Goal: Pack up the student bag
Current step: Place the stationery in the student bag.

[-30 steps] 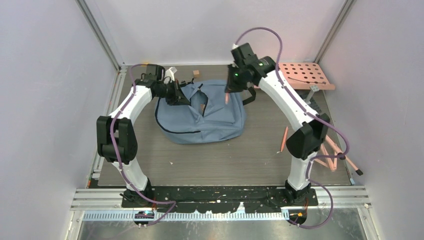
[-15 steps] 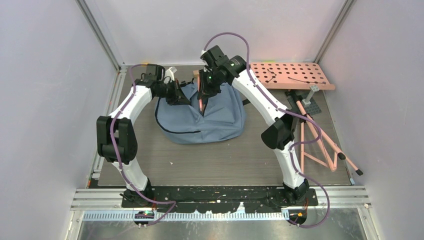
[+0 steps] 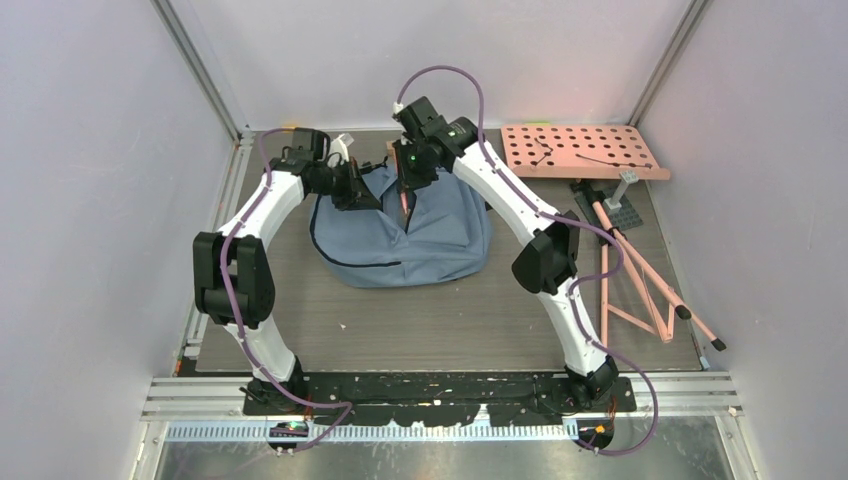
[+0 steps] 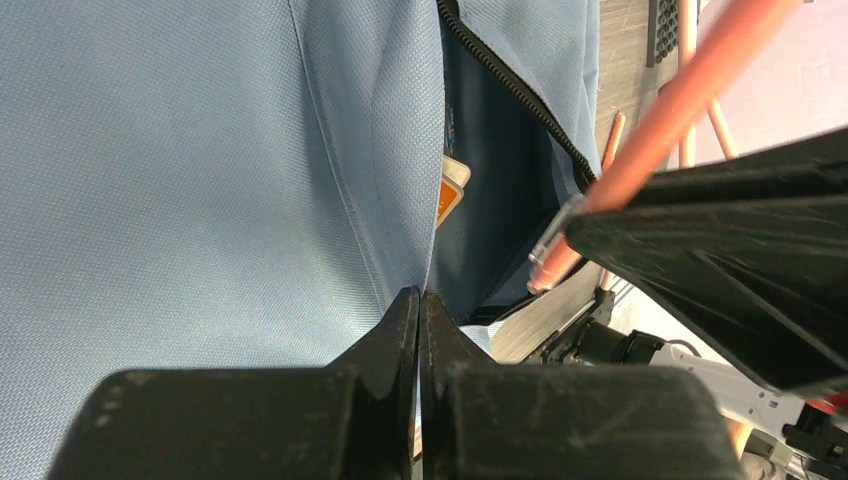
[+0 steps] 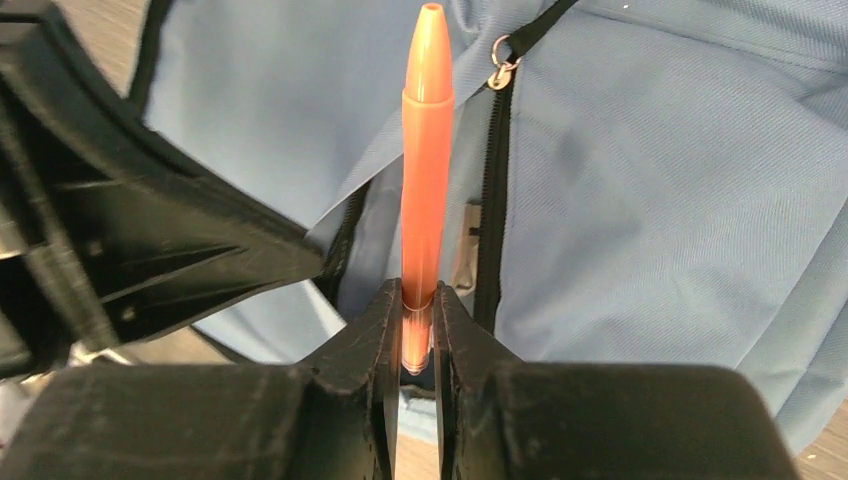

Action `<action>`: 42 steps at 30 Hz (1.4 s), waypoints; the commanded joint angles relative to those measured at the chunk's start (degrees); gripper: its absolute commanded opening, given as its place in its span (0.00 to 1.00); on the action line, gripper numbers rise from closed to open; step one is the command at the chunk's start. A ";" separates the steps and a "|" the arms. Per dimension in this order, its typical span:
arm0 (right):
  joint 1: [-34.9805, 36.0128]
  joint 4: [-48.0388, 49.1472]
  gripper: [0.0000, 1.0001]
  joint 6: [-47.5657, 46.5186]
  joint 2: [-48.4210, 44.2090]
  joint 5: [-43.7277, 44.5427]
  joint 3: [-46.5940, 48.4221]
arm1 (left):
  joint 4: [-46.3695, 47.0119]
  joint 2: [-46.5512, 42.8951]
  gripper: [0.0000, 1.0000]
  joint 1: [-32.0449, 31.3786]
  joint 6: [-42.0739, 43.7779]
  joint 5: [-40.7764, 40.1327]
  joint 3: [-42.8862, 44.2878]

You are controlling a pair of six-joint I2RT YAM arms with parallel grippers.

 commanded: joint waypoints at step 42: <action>4.64 -11.27 0.43 -8.38 -1.53 17.03 -0.68 | 3.32 -4.20 0.00 1.00 -0.79 2.61 -0.47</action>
